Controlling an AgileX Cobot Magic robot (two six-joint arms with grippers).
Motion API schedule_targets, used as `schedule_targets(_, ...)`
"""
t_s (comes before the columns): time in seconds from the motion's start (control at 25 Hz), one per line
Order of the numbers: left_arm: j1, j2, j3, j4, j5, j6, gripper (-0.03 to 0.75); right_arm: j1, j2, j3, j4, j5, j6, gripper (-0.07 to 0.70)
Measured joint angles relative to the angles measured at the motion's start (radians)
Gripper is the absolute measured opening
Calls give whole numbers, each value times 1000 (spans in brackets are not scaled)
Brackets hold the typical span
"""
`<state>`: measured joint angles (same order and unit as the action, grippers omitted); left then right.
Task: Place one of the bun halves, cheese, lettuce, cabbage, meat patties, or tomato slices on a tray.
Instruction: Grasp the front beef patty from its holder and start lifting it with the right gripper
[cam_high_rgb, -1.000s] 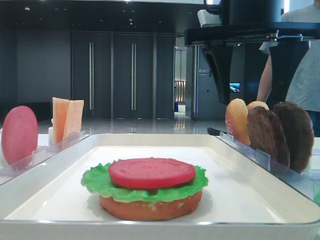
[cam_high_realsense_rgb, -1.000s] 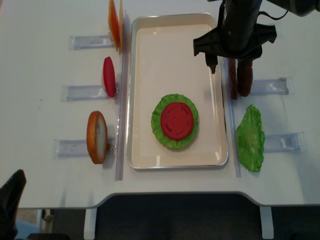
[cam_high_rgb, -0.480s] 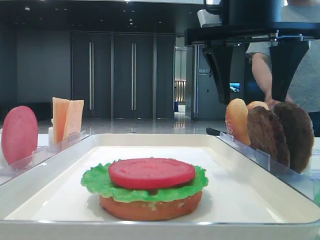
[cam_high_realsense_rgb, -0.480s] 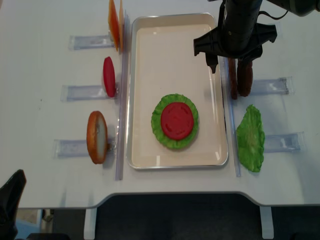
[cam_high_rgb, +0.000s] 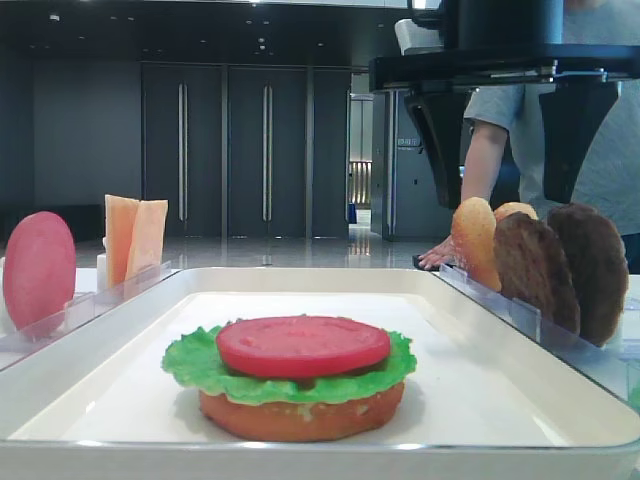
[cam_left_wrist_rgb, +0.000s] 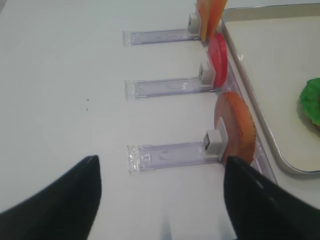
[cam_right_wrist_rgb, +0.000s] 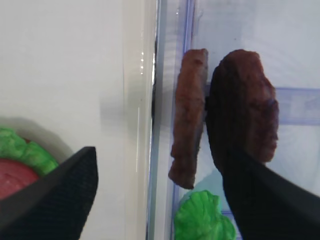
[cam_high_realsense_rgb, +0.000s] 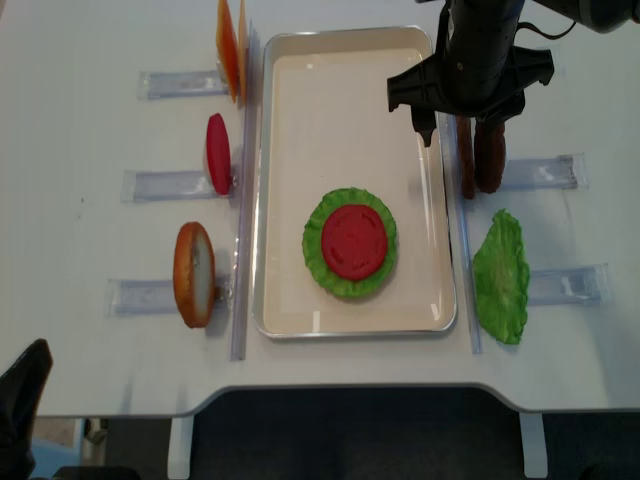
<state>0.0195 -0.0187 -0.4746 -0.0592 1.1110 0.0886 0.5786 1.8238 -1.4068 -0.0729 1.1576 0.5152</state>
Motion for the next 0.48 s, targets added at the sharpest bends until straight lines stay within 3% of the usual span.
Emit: schedule_targets(0.48, 0, 0, 0, 0, 0, 0, 578, 0, 38, 3, 2, 4, 0, 507)
